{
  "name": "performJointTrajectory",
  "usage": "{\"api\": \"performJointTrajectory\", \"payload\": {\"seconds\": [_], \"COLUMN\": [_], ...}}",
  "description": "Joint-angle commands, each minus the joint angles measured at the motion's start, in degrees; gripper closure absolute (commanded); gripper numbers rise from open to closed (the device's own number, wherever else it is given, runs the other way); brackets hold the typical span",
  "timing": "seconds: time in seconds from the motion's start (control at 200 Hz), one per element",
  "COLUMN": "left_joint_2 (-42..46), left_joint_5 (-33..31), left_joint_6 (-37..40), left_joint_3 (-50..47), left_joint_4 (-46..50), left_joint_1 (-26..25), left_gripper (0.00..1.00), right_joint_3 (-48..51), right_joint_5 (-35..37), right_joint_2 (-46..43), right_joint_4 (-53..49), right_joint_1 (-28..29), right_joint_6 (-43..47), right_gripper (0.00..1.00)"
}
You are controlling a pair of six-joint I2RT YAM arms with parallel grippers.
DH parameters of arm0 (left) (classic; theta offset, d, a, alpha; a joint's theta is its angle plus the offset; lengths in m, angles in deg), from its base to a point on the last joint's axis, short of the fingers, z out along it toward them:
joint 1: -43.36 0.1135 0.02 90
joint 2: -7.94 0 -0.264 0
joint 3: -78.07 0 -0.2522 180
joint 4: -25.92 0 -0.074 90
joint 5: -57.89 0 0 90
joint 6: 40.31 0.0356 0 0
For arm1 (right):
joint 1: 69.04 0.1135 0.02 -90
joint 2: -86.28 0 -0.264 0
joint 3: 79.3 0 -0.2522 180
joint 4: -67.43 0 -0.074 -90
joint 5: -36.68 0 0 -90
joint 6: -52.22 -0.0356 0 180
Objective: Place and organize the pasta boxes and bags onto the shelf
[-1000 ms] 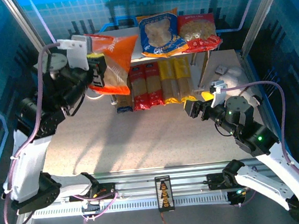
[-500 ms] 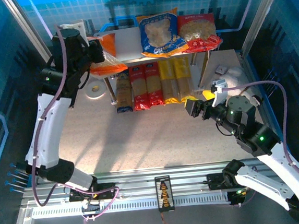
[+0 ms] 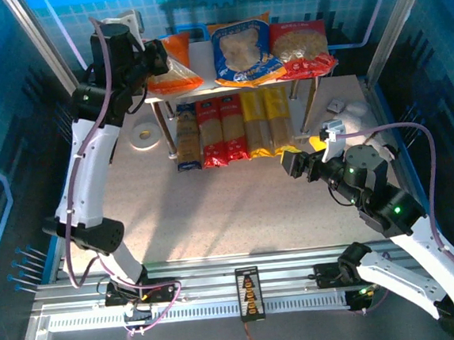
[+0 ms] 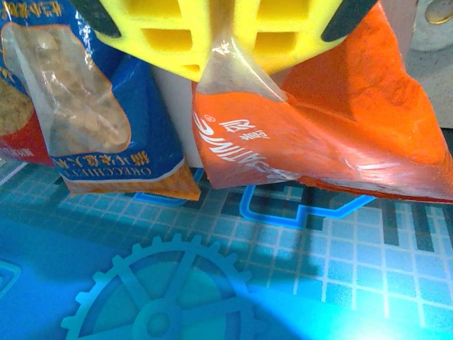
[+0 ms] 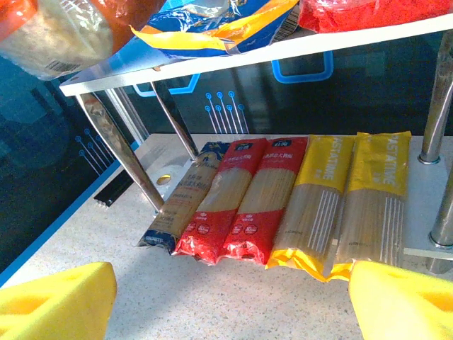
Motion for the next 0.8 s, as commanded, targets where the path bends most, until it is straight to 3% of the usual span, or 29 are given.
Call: {"api": "performJointTrajectory", "payload": {"seconds": [0.0,0.3,0.79], "left_joint_2": [-0.79,-5.89,-7.79], "left_joint_5": [1.65,6.34,12.77], "left_joint_6": [-1.51,-3.77,-5.09], "left_joint_3": [5.97,10.04,1.25], "left_joint_4": [-10.32,-10.05,-10.98], "left_joint_1": [0.74,1.38,1.40], "left_gripper": [1.00,1.00,1.00], "right_joint_3": [-1.39,-1.64,-1.78], "right_joint_5": [0.89,0.81,0.46], "right_joint_2": [0.18,1.49,2.51], "right_joint_4": [0.03,0.27,0.55], "right_joint_1": [0.59,0.49,0.11], "right_joint_6": [0.81,0.77,1.08], "right_gripper": [0.14,0.13,0.13]}}
